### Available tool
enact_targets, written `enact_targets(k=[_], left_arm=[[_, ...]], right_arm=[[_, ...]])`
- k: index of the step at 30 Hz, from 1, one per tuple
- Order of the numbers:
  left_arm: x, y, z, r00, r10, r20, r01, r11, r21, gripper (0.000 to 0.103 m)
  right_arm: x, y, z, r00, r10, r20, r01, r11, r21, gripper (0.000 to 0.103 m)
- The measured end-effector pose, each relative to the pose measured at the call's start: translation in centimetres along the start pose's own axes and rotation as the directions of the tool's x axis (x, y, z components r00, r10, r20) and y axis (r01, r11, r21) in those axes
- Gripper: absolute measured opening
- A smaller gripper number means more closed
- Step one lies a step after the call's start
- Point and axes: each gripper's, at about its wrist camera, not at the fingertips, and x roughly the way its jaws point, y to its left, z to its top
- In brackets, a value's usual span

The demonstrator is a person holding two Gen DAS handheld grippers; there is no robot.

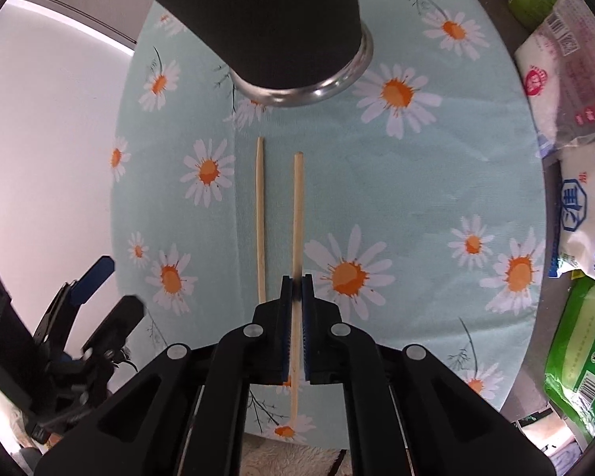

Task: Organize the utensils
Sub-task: 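Close the left tool on the other chopstick while the right tool holds its chopstick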

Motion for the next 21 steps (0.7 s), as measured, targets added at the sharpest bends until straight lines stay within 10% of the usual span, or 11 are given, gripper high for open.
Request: enact_targets(k=[14,21], left_arm=[[3.9,-6.2,1.9,0.968,0.168,-0.186,-0.167,0.986,0.023,0.083],[6.5,-8.5,2.6,0.938,0.214,-0.272,-0.205,0.977,0.062,0.052]], right_arm=[[-3.0,-4.8,-3.7,0.991,0.134,0.032,-0.132,0.990,-0.056,0.005],[-3.6,-6.5,-4.3,0.982,0.187,0.038,-0.184,0.981,-0.066,0.005]])
